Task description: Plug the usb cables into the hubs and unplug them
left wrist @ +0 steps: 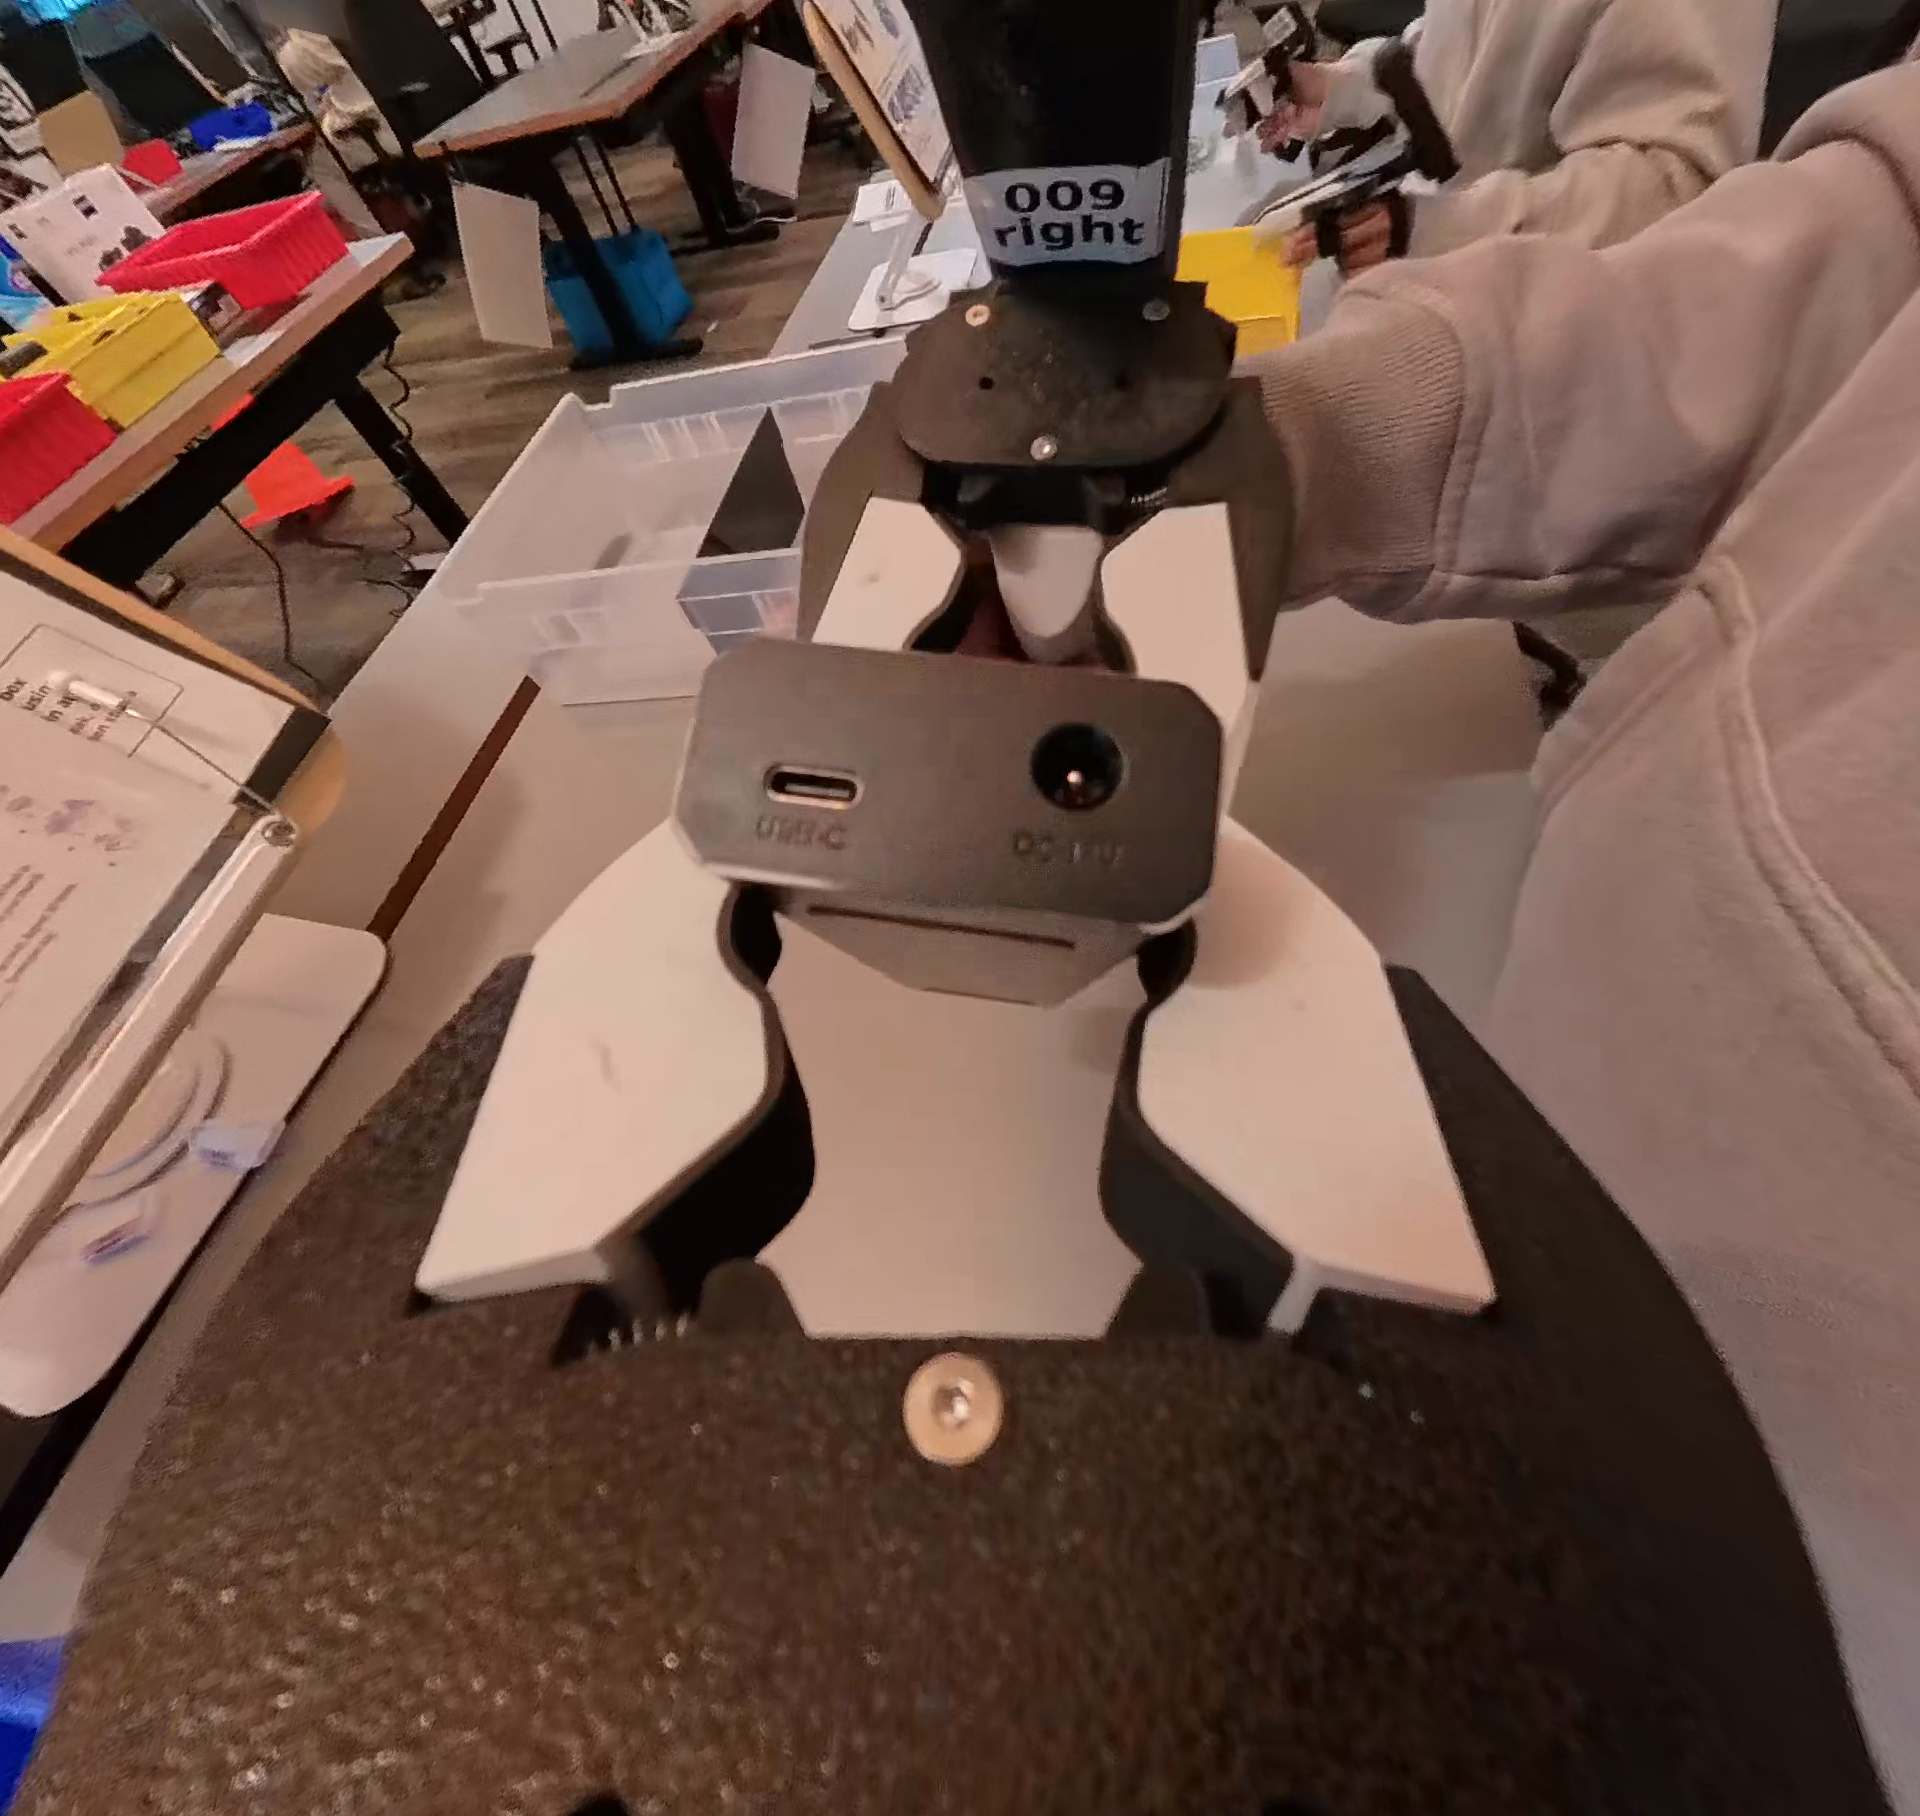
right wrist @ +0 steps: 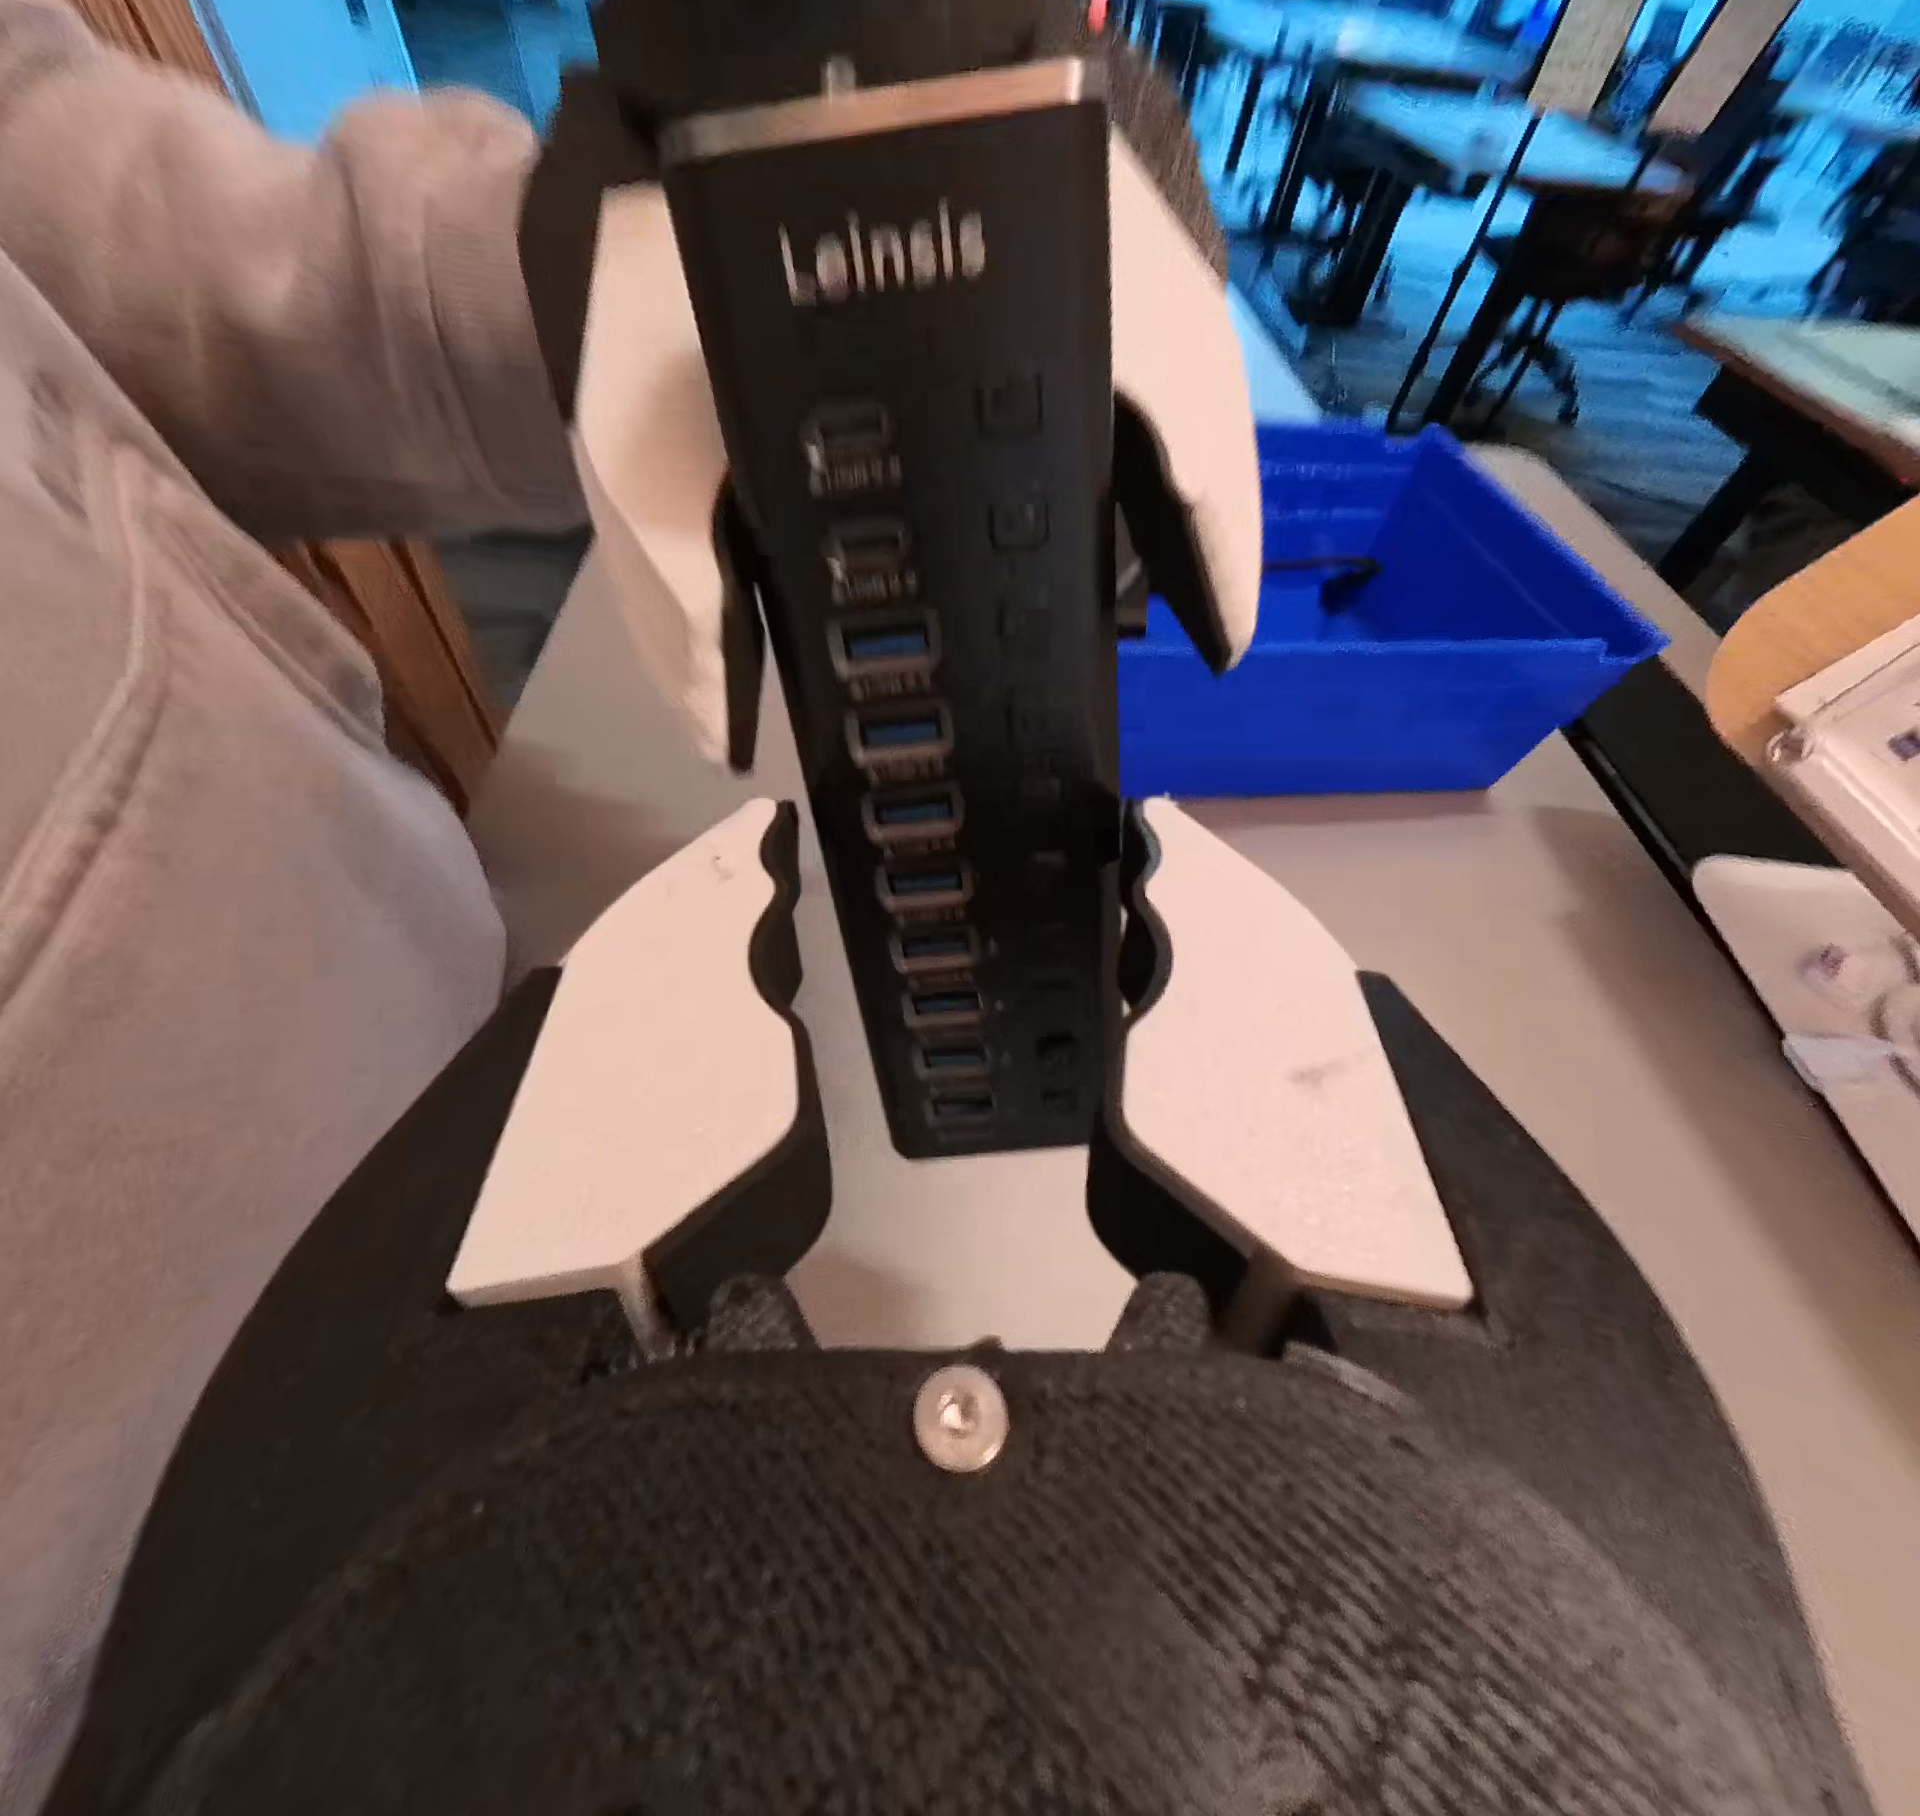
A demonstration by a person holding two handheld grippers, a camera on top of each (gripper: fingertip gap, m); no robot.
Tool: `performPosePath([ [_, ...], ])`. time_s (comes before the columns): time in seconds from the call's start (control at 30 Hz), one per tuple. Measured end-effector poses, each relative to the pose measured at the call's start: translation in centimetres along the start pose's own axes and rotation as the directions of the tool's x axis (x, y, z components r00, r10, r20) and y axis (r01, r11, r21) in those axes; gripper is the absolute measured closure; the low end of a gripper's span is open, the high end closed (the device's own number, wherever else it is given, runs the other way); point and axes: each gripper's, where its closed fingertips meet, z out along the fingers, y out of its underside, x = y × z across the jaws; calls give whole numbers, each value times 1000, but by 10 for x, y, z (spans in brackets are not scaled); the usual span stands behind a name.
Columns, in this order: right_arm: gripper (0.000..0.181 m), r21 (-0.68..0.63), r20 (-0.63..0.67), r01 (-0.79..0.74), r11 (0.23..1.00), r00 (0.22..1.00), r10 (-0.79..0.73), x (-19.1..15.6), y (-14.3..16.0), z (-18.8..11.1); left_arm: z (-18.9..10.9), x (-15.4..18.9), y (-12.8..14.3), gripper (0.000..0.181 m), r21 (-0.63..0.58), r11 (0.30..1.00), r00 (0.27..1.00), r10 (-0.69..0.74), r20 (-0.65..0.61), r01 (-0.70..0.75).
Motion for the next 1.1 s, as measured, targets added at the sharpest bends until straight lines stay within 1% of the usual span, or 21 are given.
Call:
performPosePath([
  [0.03, 121, 49, -17, -4, 999, 1000, 5, 1, -7, 0, 0, 0, -2, 113, 14, 1000, 1000, -5, -1, 5],
  [0.1, 113, 71, -51, 2, 997, 999, 1, 5, -11, 1, -1, -1, -4, 113, 35, 999, 1000, -27, -11, 27],
  [0.13, 111, 78, -38, -8, 997, 999, 11, 3, -12, 3, -1, -1, -4, 113, 38, 999, 1000, -29, -11, 30],
  [0.2, 111, 52, -63, 8, 999, 998, -5, 5, -9, 7, 0, 0, -6, 113, 45, 998, 999, -45, -25, 46],
  [0.23, 120, 32, -53, 48, 998, 998, -46, 2, -8, 8, 1, 1, -6, 113, 45, 998, 999, -43, -28, 44],
  [0.27, 123, 13, -60, 75, 997, 995, -74, 2, -7, 8, 2, 0, -5, 113, 39, 999, 999, -31, -24, 32],
  [0.33, 122, -42, -64, 85, 996, 994, -87, 3, -3, 6, 3, 0, -1, 113, 0, 1000, 1000, -17, -15, 17],
  [0.37, 122, -54, -62, 90, 994, 994, -93, 4, -2, 5, 4, 0, -2, 112, 0, 1000, 1000, -15, -12, 15],
  [0.5, 122, -31, -76, 119, 992, 990, -121, 8, -8, -3, 4, -2, -17, 110, 80, 996, 999, -38, -4, 38],
  [0.53, 122, -43, -92, 133, 990, 986, -136, 13, -10, -9, 2, -6, -22, 104, 110, 993, 999, -49, 20, 47],
  [0.57, 122, -50, -118, 150, 987, 981, -155, 20, -13, -19, -1, -11, -26, 96, 141, 989, 997, -58, 47, 51],
  [0.63, 122, -78, -163, 176, 981, 969, -186, 39, -19, -46, -9, -18, -29, 90, 183, 981, 993, -83, 89, 66],
  [0.67, 122, -112, -187, 193, 975, 959, -212, 52, -19, -63, -12, -21, -28, 89, 196, 977, 990, -100, 99, 79],
  [0.73, 122, -226, -229, 218, 949, 935, -269, 83, -14, -103, -17, -22, -20, 90, 200, 973, 984, -140, 107, 116],
  [0.83, 122, -427, -250, 207, 880, 908, -335, 134, 1, -173, -21, -19, -3, 95, 189, 967, 975, -193, 107, 171],
  [0.9, 122, -578, -242, 161, 800, 902, -357, 171, 19, -218, -22, -16, 7, 96, 190, 959, 967, -231, 107, 209],
  [0.97, 122, -681, -233, 103, 725, 908, -349, 204, 41, -254, -22, -12, 15, 99, 196, 948, 957, -274, 96, 251],
  [1.03, 122, -741, -210, 46, 670, 932, -297, 230, 67, -277, -21, -9, 22, 101, 200, 937, 947, -309, 90, 287],
  [1.1, 122, -784, -199, -10, 620, 951, -237, 249, 95, -290, -19, -8, 26, 102, 200, 928, 937, -336, 90, 314],
])
